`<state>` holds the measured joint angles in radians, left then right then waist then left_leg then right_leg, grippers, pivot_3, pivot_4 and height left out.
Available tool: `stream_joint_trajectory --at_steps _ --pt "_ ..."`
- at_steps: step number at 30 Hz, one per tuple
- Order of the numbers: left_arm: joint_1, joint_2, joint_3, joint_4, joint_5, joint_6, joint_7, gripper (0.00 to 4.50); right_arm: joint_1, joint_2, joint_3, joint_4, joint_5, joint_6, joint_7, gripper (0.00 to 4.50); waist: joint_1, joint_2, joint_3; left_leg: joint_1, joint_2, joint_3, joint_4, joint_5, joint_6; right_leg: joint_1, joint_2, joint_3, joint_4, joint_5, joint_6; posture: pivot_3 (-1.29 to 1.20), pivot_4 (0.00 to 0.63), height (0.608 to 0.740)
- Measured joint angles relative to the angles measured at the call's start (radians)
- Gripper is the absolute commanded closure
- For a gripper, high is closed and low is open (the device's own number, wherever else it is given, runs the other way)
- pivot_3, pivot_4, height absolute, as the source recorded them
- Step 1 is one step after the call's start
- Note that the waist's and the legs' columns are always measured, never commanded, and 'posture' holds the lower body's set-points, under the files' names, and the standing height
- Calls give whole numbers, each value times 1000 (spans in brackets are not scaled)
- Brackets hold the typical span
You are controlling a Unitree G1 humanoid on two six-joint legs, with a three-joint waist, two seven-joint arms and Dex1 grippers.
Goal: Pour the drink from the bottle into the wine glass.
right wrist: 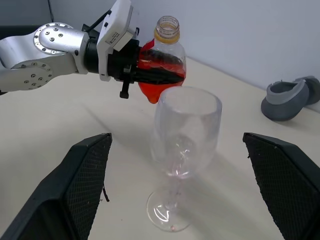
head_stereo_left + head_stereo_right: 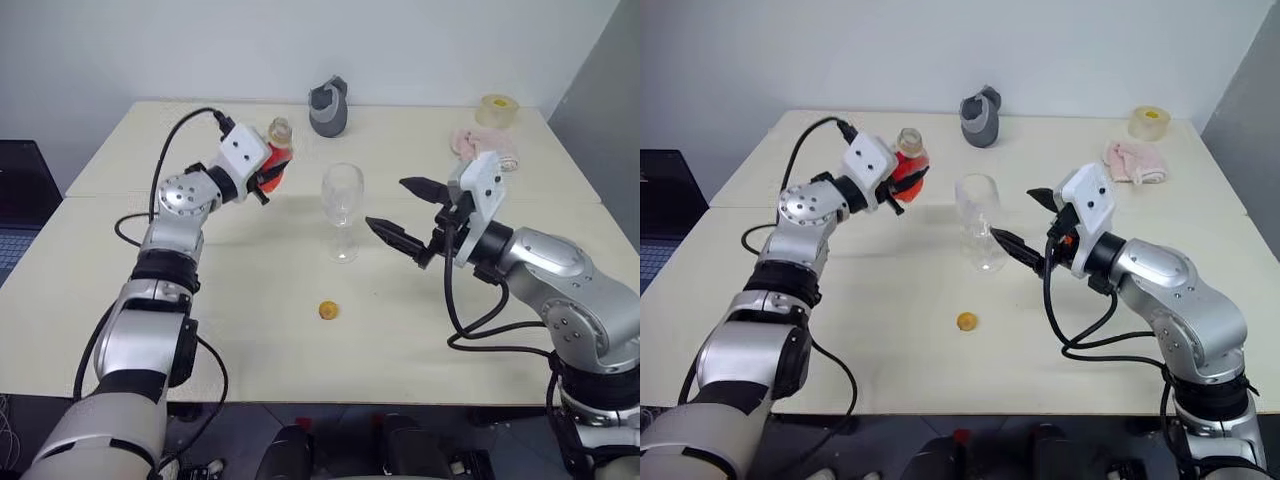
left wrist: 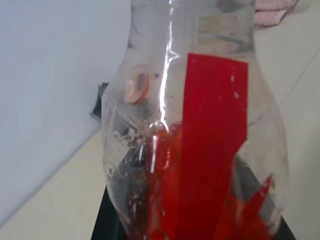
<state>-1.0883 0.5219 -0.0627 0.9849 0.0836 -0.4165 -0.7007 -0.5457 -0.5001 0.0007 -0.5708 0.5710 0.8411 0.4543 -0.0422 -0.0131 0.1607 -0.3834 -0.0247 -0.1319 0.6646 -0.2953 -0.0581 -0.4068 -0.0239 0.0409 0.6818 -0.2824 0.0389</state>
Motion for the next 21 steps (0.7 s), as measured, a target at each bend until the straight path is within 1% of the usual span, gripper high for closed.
stream_joint_trajectory --at_steps 7,16,21 --pt "-85 3 -53 124 84 -135 13 3520 -23 40 46 66 -40 -16 -18 0 -8 0 0 0 0 0 0 0 0 0 0 0 0 0 0 0 150 740" --pt "-158 3 -100 195 166 -259 26 3520 -36 91 61 112 -87 -40 -46 0 -12 0 0 -1 0 0 0 0 0 -1 0 0 1 0 0 0 150 740" --pt "-187 9 -129 203 220 -326 50 3520 -37 104 61 115 -106 -46 -63 0 -14 0 0 -1 0 0 0 0 0 -2 0 0 1 0 0 0 150 740"
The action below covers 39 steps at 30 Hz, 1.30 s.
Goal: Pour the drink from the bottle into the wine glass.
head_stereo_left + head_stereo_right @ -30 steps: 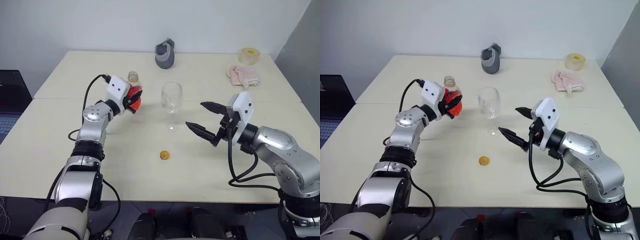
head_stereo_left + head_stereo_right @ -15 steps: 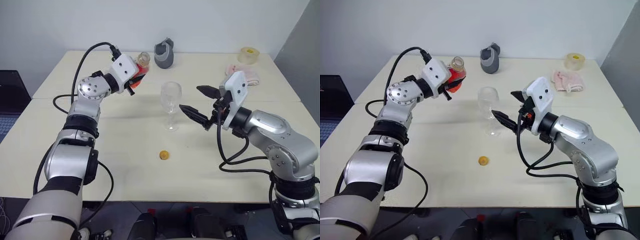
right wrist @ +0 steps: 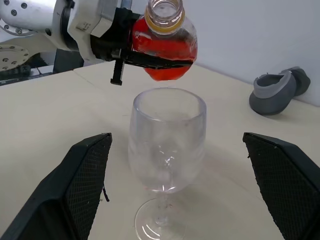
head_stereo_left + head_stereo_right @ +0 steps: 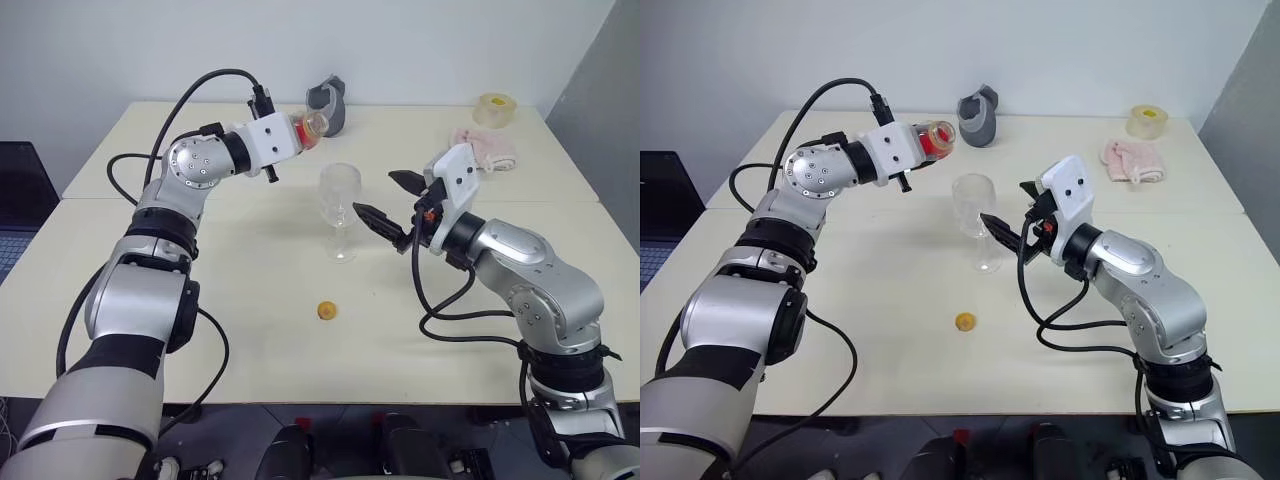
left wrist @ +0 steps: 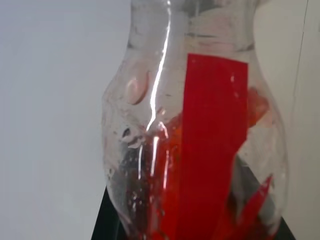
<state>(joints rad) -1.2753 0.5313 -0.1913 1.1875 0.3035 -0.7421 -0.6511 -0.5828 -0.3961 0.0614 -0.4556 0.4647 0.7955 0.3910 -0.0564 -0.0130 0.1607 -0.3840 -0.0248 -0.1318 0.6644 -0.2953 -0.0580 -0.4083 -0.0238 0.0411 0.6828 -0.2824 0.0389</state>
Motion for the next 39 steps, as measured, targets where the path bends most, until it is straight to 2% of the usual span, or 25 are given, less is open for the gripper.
stream_joint_trajectory --at_steps 24,39 --pt "-77 61 -124 79 199 -96 161 3520 -16 11 0 33 -44 -25 6 0 -3 0 0 -1 0 0 0 0 0 -1 0 0 0 0 0 0 150 740" --pt "-132 62 -156 106 249 -110 209 3520 -17 11 -2 46 -50 -30 21 0 -3 0 0 -1 0 0 0 0 0 -1 0 0 1 0 0 0 150 740"
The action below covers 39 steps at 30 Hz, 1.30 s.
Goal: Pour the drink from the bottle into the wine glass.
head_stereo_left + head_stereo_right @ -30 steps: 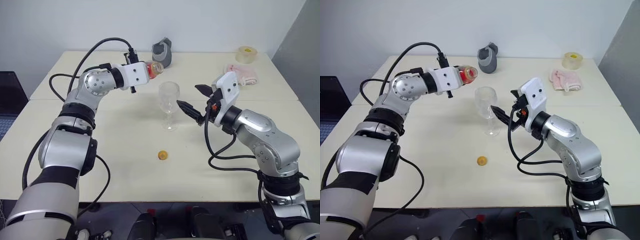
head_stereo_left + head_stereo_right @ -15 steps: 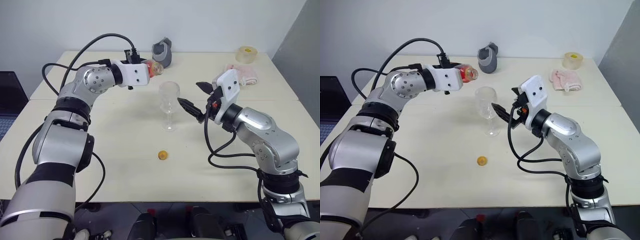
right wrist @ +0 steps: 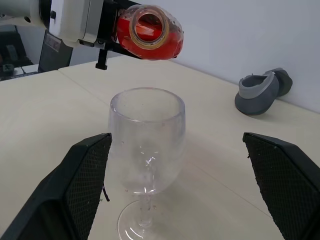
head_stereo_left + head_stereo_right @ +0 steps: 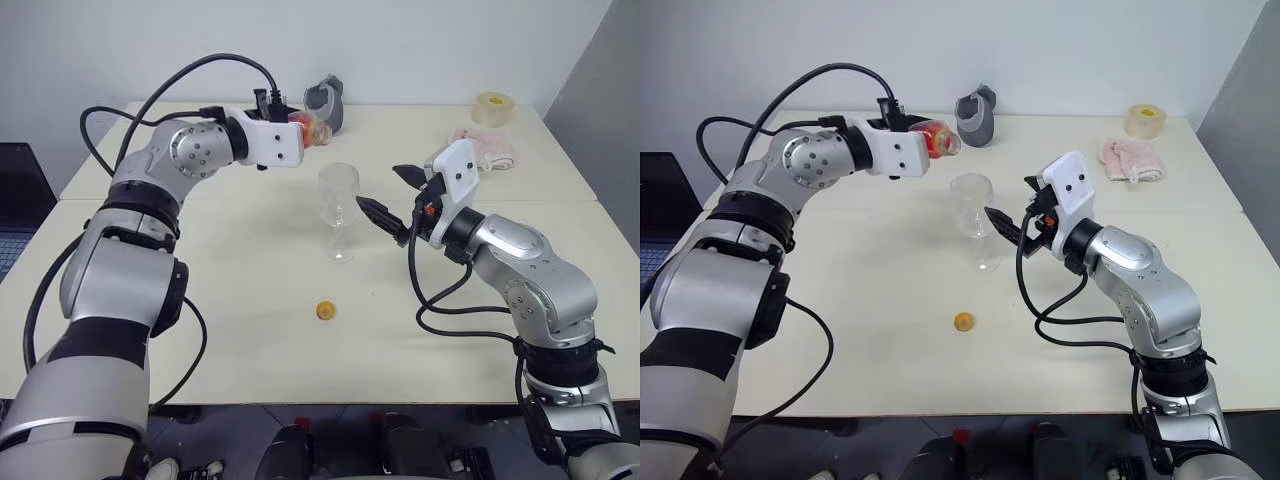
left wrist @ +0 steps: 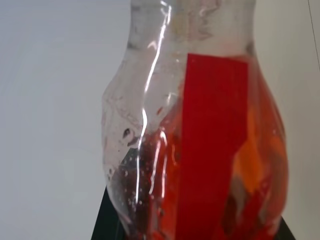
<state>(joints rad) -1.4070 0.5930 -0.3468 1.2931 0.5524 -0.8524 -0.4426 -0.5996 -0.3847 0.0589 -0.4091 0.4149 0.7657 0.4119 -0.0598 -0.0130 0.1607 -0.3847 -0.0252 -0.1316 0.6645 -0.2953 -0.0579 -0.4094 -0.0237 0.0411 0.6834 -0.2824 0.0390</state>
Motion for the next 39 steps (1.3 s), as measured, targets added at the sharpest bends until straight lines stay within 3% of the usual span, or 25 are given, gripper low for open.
stream_joint_trajectory --at_steps 39 --pt "-83 33 -77 12 118 -51 85 3520 25 79 -39 -39 117 -63 24 0 -1 0 0 0 0 0 0 0 0 -1 0 0 2 0 0 0 150 740"
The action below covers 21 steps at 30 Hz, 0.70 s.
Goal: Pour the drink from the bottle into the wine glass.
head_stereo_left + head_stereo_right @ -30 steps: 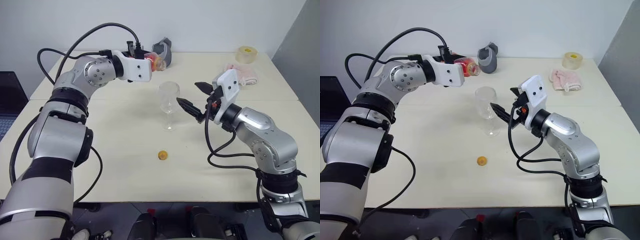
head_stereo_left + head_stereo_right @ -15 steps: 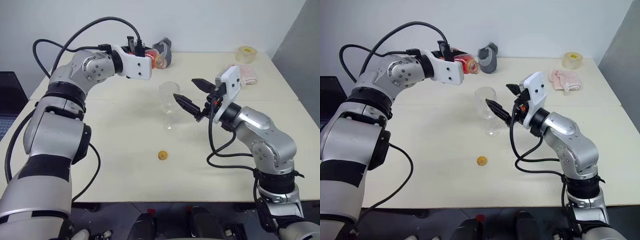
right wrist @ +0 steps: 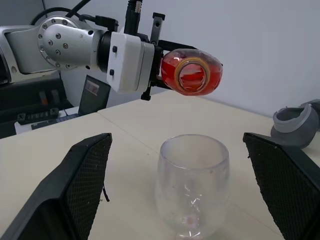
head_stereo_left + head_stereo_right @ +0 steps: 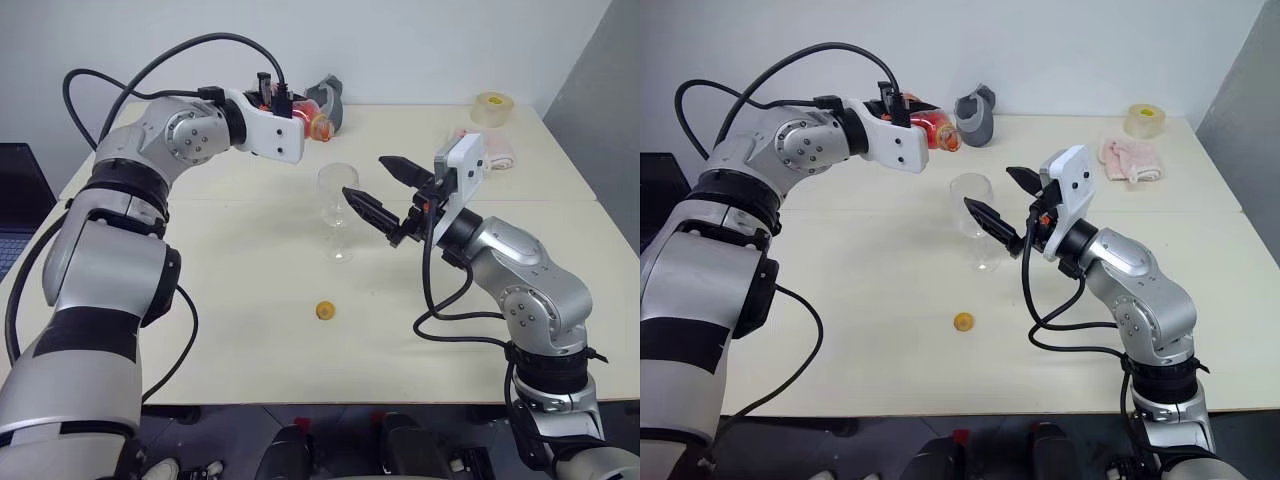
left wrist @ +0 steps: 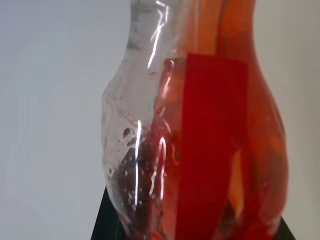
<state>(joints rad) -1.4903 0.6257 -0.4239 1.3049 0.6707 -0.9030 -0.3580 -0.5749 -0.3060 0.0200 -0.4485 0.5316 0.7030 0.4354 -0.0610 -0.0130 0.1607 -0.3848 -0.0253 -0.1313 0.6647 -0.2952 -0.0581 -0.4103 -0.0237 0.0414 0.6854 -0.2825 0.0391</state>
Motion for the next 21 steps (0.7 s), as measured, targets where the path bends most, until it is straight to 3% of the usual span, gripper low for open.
stream_joint_trajectory --at_steps 21 --pt "-30 9 -43 5 43 -16 42 3520 0 -3 0 1 -1 -21 0 0 0 0 0 0 0 0 0 0 0 -1 0 0 2 0 0 0 150 740"
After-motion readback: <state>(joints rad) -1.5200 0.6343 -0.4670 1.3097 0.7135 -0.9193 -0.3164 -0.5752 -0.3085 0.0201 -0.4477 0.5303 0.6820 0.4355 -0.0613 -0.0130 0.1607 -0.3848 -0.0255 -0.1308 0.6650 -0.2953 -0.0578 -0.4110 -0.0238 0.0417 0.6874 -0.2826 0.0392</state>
